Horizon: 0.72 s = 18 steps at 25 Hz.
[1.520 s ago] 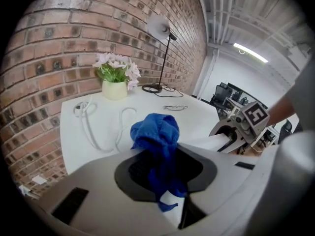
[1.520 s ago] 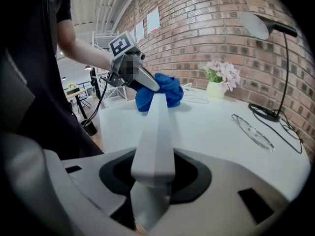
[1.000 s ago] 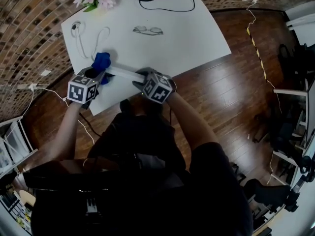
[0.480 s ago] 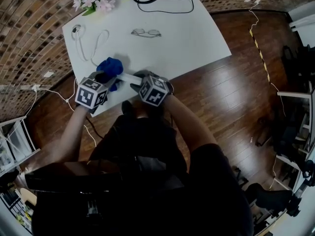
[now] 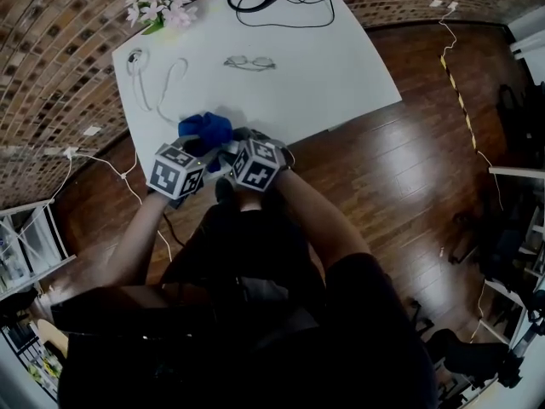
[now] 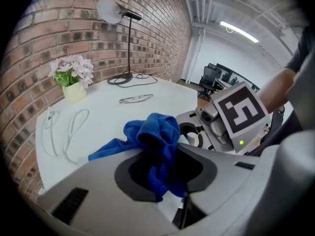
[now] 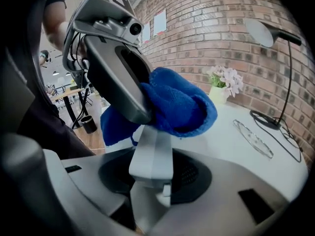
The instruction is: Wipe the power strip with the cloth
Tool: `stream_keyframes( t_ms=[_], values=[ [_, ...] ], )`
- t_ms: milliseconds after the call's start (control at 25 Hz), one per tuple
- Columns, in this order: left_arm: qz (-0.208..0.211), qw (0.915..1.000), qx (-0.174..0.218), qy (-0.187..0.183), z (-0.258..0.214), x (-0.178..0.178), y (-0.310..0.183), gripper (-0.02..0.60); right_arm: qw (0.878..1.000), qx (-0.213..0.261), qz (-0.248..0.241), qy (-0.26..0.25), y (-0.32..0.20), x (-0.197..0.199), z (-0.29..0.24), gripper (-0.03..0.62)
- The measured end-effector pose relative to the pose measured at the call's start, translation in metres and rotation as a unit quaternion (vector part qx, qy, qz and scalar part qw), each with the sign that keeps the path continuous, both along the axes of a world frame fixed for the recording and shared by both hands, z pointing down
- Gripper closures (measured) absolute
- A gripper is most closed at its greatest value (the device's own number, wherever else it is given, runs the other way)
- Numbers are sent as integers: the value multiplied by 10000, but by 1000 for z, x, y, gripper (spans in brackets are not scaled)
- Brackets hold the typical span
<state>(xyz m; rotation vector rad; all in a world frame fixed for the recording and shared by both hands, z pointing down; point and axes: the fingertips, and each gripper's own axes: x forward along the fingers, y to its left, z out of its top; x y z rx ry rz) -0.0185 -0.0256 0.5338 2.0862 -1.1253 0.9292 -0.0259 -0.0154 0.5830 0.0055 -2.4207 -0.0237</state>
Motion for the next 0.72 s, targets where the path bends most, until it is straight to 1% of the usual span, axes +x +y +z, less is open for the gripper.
stream_keyframes(
  t_ms=[200,400,600,720],
  values=[
    [-154,9998,-64,55,-2,13,-2,479,9999,50,-107,-26,-2,0,-1,427],
    [-269,9991,-173,268,-1,35,0,479,9997,78,-208,-37,0,0,0,425],
    [-409,9980,-262,395,-2,41,-1,479,9997,97,-221,-53,-1,-2,0,425],
    [-436,9978,-318,392,-3,44,-2,479,9996,175,-210,-27,-4,-2,2,425]
  ],
)
